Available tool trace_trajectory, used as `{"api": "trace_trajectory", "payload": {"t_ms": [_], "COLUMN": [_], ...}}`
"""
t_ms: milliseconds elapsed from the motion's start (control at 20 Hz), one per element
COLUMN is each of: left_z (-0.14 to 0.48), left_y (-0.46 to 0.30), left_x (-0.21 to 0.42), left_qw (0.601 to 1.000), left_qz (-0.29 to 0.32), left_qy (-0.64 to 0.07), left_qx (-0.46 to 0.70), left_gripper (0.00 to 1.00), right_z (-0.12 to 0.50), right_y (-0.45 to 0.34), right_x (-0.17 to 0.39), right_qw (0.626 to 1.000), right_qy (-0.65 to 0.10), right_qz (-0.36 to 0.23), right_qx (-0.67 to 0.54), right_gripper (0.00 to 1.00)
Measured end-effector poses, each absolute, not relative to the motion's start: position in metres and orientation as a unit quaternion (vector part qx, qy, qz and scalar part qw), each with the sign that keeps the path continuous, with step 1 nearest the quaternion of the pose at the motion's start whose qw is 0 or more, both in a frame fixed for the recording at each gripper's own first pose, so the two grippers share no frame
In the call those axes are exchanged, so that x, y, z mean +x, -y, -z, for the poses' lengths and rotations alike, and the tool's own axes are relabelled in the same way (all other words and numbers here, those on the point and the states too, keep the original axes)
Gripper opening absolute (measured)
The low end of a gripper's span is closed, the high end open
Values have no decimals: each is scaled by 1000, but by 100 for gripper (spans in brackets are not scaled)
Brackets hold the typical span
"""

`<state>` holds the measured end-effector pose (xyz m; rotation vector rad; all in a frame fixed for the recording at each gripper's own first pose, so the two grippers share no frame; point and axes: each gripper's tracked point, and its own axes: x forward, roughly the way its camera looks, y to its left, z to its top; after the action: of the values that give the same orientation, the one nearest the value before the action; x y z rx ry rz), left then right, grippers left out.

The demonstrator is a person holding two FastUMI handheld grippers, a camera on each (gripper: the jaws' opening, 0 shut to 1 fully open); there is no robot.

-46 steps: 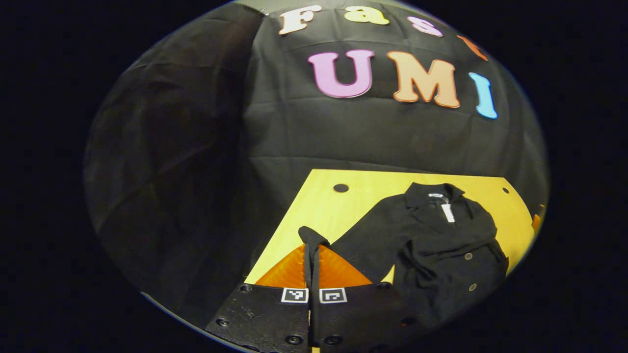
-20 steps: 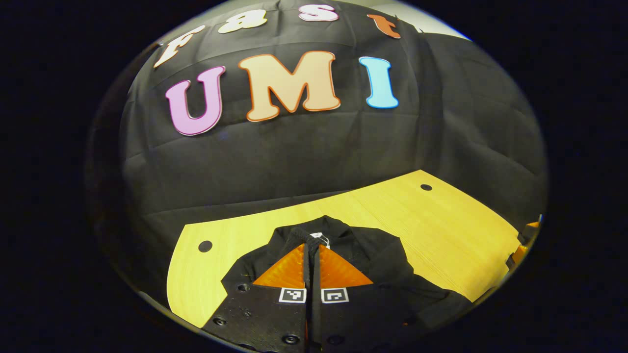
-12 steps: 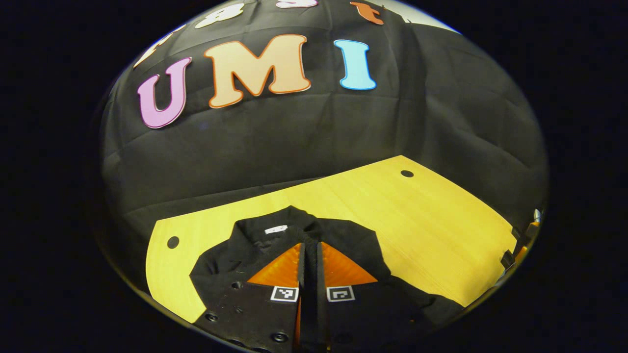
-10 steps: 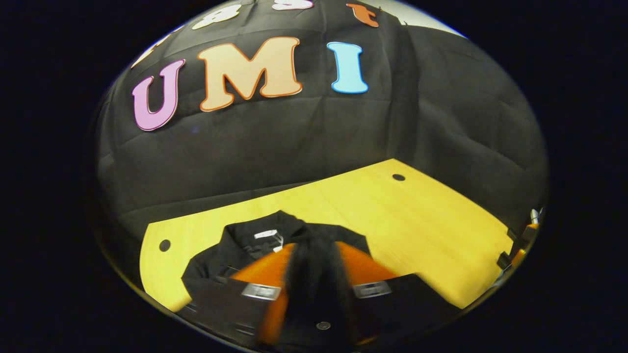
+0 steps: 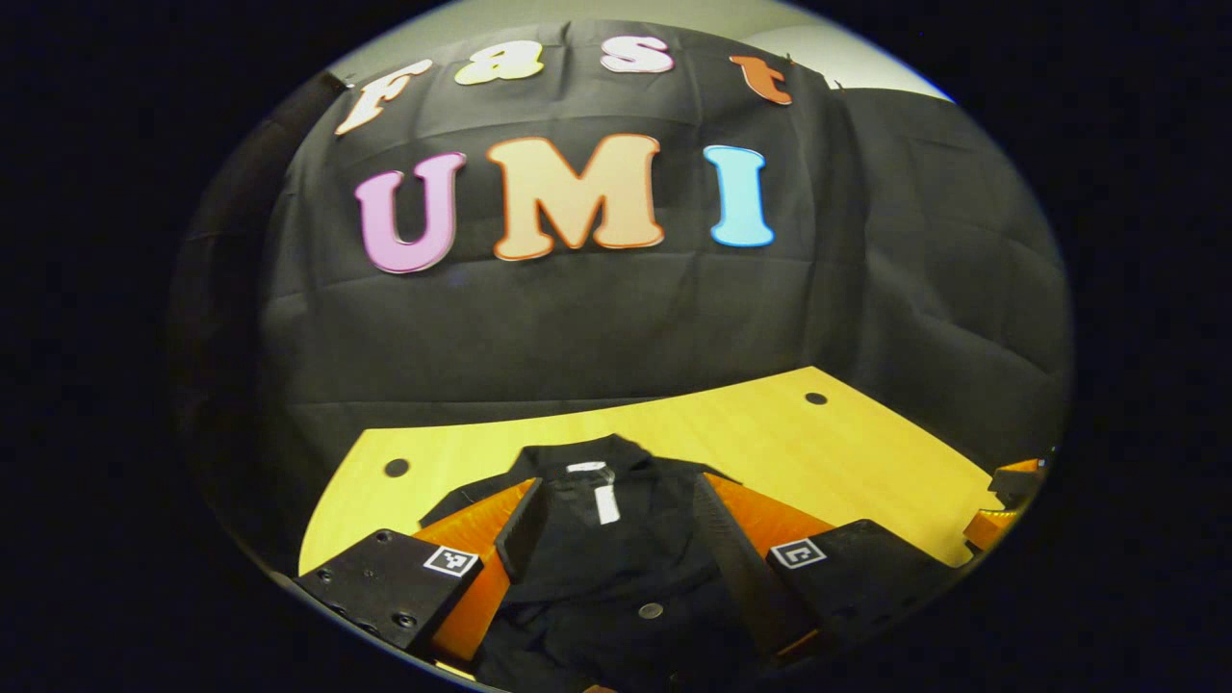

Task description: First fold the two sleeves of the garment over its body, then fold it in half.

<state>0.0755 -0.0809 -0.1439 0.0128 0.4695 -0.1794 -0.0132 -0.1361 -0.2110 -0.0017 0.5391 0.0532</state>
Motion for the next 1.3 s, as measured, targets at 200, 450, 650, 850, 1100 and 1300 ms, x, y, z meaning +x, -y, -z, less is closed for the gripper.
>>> {"api": "trace_trajectory", "payload": {"t_ms": [200,450,650,850,1100,1300], "left_z": [156,187,221,252,297,324], "left_y": [20,-34,-64,-70,-71,-70], "left_x": [9,-72,-121,-153,-186,-204], "left_qw": [966,951,936,923,900,885], "left_qz": [36,-3,-13,-12,-2,-7], "left_qy": [-255,-308,-351,-384,-435,-465], "left_qx": [12,12,4,-8,0,-9], "left_gripper": [94,94,94,94,94,95], "right_z": [212,234,261,287,323,349], "right_y": [116,87,85,91,96,91], "right_x": [-22,-52,-84,-110,-129,-161], "right_qw": [964,954,945,933,916,899], "right_qy": [-262,-294,-324,-357,-398,-435], "right_qz": [-50,-57,-40,-25,-13,-12], "right_qx": [-14,-7,-22,-43,-54,-60], "right_gripper": [96,98,96,98,98,98]}}
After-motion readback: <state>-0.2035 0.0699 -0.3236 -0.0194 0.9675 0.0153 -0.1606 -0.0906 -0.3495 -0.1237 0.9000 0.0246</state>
